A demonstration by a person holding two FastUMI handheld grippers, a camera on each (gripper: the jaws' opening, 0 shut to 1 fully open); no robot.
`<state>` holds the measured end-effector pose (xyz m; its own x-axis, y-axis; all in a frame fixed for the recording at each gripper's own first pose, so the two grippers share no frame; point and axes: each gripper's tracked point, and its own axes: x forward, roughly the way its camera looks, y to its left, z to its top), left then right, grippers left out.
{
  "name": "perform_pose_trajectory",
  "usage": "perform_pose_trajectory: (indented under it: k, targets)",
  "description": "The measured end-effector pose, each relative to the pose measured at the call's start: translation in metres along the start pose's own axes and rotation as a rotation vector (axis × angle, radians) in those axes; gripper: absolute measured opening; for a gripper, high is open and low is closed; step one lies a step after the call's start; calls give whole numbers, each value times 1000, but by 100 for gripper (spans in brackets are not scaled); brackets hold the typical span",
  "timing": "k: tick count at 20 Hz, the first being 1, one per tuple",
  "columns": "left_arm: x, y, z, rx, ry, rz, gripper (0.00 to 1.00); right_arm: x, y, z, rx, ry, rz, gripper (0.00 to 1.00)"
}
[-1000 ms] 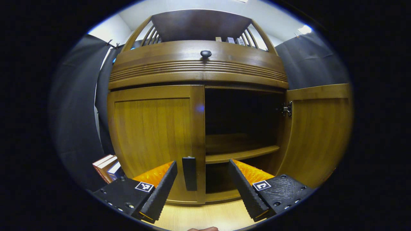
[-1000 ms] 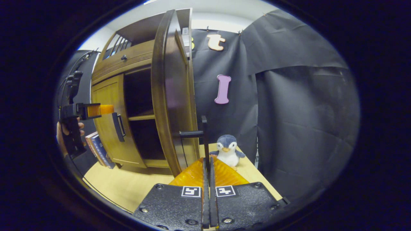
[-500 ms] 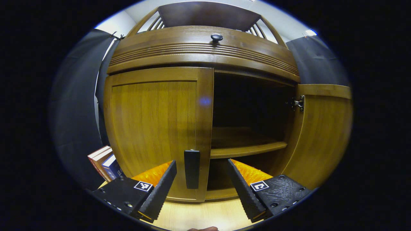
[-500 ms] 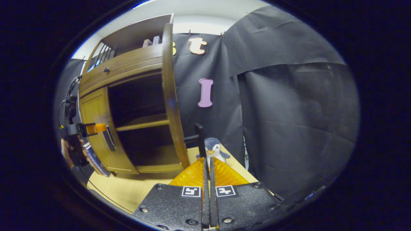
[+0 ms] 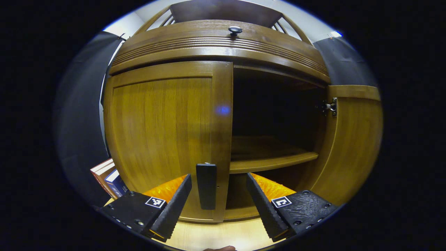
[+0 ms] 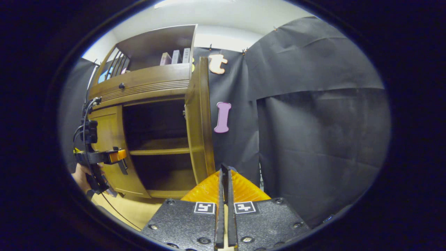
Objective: Open the right door of the double-door shoe cabinet with the right hand, and open the left door with the left hand.
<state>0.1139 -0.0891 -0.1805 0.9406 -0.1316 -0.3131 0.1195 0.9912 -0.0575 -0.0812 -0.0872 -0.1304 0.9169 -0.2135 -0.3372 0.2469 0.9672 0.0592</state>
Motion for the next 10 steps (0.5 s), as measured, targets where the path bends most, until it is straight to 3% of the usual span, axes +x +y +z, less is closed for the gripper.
perform_pose_trajectory:
  k: [4, 7, 10]
  targets:
    - [17, 14, -17, 3, 36, 30, 95, -13, 25, 18, 6, -36, 82, 15]
    - [27, 17, -28, 33, 54, 28, 95, -18, 37, 10, -16, -11, 116, 31]
    - [32, 16, -33, 42, 56, 25, 95, -15, 47, 5, -14, 9, 129, 39]
